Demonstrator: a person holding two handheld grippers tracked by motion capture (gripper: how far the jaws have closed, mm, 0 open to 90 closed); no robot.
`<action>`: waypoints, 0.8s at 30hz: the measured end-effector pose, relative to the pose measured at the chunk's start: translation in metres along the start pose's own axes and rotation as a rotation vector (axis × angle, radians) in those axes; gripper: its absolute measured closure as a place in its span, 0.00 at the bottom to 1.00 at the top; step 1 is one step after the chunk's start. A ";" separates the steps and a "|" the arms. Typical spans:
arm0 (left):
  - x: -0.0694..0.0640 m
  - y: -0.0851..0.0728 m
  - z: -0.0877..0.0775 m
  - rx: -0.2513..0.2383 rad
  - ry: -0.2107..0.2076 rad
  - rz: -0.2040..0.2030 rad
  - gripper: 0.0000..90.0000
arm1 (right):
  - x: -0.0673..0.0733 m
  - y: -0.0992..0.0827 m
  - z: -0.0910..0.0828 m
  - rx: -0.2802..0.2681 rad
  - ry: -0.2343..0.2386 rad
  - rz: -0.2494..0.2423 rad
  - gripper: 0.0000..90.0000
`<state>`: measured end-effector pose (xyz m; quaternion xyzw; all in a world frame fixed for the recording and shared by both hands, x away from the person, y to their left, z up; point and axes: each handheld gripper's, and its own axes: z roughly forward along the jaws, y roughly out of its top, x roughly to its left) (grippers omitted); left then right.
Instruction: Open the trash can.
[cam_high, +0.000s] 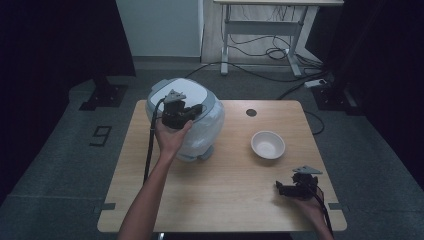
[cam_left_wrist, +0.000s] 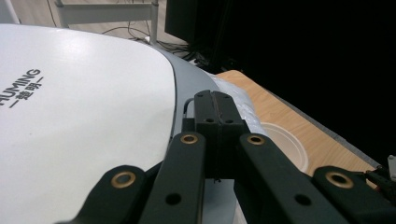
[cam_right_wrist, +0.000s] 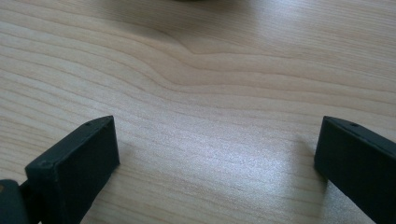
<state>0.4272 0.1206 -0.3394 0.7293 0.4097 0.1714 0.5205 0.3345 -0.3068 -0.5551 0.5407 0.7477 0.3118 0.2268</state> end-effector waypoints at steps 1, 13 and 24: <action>0.000 0.000 0.000 0.001 -0.002 -0.006 1.00 | 0.000 0.000 0.000 0.000 0.000 0.000 0.00; 0.004 -0.001 -0.002 -0.006 -0.020 -0.032 1.00 | 0.000 0.000 0.000 0.000 0.000 0.000 0.00; 0.001 -0.008 -0.030 -0.098 -0.044 -0.001 0.57 | 0.000 0.000 0.000 0.001 0.000 -0.001 0.00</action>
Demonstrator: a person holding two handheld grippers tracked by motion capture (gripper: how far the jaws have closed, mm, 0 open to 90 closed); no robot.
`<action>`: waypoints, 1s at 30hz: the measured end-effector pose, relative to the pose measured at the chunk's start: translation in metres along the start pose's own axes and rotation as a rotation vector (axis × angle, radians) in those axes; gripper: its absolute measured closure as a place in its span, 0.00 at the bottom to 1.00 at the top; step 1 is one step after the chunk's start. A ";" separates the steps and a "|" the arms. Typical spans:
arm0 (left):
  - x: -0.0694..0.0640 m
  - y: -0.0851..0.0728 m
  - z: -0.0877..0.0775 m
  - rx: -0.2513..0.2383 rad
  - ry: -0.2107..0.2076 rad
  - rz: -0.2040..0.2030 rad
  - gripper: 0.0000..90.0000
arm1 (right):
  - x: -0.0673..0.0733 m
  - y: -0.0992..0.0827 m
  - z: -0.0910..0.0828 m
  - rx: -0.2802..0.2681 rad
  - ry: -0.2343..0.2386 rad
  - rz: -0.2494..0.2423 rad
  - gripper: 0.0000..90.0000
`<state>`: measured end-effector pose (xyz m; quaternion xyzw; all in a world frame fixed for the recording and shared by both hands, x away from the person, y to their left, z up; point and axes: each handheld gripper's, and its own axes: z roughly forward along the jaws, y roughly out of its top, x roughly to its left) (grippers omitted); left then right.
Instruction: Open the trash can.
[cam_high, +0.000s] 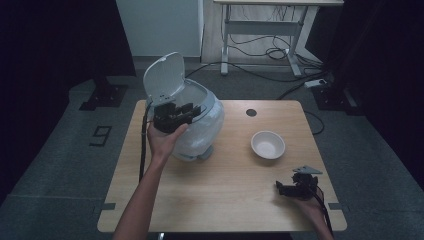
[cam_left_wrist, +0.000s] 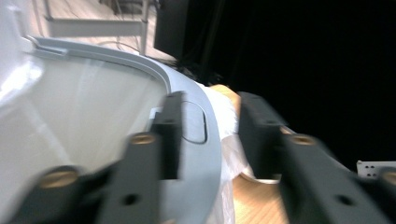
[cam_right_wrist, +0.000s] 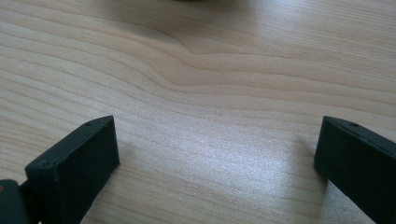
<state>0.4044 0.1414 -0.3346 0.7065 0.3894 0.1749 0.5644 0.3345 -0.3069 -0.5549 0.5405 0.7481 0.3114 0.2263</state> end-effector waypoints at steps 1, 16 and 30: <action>-0.006 -0.005 -0.010 -0.019 0.008 0.035 0.51 | 0.000 0.000 0.000 0.000 0.000 0.000 0.00; -0.005 -0.093 -0.047 0.048 0.131 0.055 0.21 | 0.000 0.000 0.000 -0.001 0.000 -0.002 0.00; 0.022 -0.167 -0.030 0.186 0.186 -0.027 0.22 | 0.000 0.000 0.000 -0.001 0.000 -0.001 0.00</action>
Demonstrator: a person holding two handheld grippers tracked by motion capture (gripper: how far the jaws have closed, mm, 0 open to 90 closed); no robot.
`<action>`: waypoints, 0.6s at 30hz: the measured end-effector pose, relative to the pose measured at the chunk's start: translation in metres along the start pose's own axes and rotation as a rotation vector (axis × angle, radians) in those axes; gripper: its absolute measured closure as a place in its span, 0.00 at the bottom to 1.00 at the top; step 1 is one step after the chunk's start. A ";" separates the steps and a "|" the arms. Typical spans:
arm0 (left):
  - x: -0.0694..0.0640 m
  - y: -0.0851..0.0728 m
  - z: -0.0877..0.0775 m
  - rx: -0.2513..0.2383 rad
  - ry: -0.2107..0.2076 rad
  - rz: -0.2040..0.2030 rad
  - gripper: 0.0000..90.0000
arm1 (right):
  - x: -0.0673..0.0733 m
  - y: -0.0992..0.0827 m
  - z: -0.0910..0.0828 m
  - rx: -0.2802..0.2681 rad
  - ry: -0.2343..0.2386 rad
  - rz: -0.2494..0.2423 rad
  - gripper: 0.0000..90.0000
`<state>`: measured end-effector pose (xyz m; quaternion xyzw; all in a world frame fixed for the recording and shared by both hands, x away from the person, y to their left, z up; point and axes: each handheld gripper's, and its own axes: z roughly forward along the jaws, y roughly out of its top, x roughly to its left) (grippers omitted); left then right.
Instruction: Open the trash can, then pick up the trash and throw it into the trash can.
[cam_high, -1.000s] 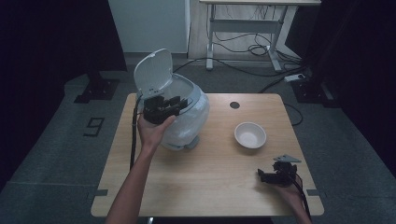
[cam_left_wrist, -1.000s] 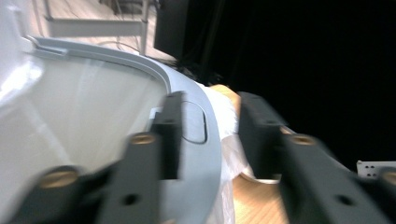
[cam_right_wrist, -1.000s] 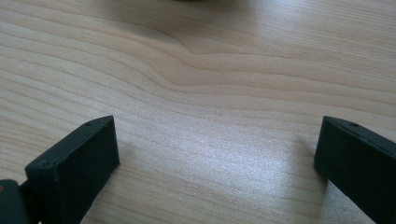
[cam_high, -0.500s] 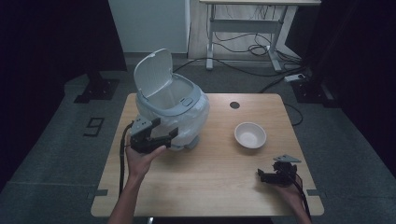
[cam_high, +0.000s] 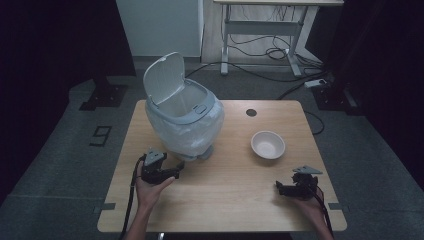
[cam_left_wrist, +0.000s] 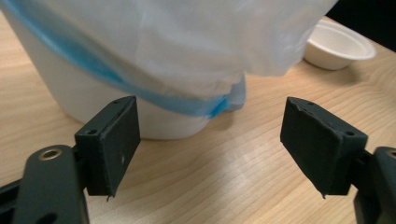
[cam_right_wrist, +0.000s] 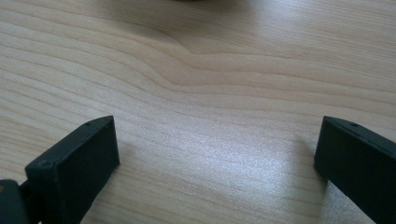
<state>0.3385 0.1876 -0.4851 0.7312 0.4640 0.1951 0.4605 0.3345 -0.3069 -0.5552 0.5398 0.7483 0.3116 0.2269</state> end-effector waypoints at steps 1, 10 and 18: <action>0.001 -0.001 0.002 0.005 0.002 -0.004 0.22 | 0.000 0.000 0.000 0.000 0.000 0.000 0.00; 0.005 -0.009 0.007 0.020 0.017 -0.026 0.23 | 0.000 0.000 0.000 0.000 0.000 0.000 0.00; 0.008 -0.012 0.008 0.026 0.017 -0.035 0.23 | -0.003 0.000 -0.003 -0.015 -0.030 0.019 0.08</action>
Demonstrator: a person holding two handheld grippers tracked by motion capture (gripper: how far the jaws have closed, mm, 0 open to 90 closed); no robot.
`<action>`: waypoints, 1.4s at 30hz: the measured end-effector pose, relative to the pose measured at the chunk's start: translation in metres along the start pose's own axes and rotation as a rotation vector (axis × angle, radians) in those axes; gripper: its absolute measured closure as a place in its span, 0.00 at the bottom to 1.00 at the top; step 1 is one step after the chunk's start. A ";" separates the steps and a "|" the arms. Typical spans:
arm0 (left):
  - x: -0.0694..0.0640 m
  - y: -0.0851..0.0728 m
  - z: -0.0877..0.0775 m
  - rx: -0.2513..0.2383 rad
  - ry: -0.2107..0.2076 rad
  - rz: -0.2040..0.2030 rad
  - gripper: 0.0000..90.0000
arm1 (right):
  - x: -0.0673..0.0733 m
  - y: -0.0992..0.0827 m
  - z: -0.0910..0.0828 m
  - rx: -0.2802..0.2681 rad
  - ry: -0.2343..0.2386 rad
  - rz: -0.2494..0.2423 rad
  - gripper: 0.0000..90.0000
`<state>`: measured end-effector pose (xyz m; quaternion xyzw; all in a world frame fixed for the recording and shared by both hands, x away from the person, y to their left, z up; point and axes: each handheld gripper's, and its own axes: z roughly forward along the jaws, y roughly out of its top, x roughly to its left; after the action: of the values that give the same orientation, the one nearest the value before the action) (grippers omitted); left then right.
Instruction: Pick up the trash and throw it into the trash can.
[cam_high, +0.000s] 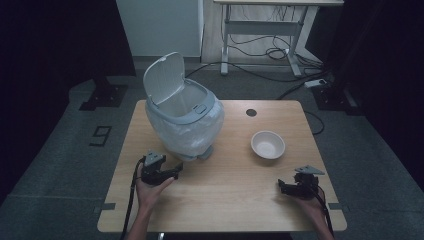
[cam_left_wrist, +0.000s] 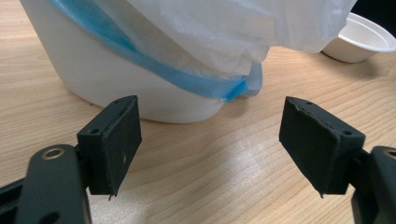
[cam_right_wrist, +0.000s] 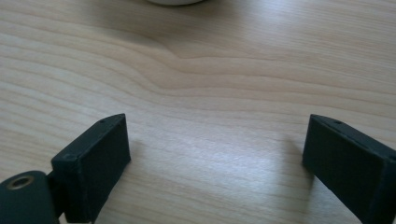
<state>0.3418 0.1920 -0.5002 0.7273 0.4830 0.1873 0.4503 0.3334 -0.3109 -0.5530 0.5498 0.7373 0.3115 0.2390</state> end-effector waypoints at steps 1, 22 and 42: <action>0.000 0.000 0.000 0.001 -0.001 -0.001 0.23 | -0.001 0.000 -0.001 -0.005 -0.002 0.006 0.09; 0.001 -0.006 -0.001 0.024 -0.034 -0.027 0.24 | -0.003 0.026 -0.027 -0.247 0.052 -0.003 0.15; -0.001 -0.007 0.002 0.042 -0.046 -0.022 0.25 | -0.016 0.077 0.000 -0.175 0.048 0.034 0.27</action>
<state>0.3392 0.1913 -0.5074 0.7353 0.4844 0.1555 0.4478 0.3887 -0.3105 -0.4971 0.5318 0.7031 0.3919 0.2631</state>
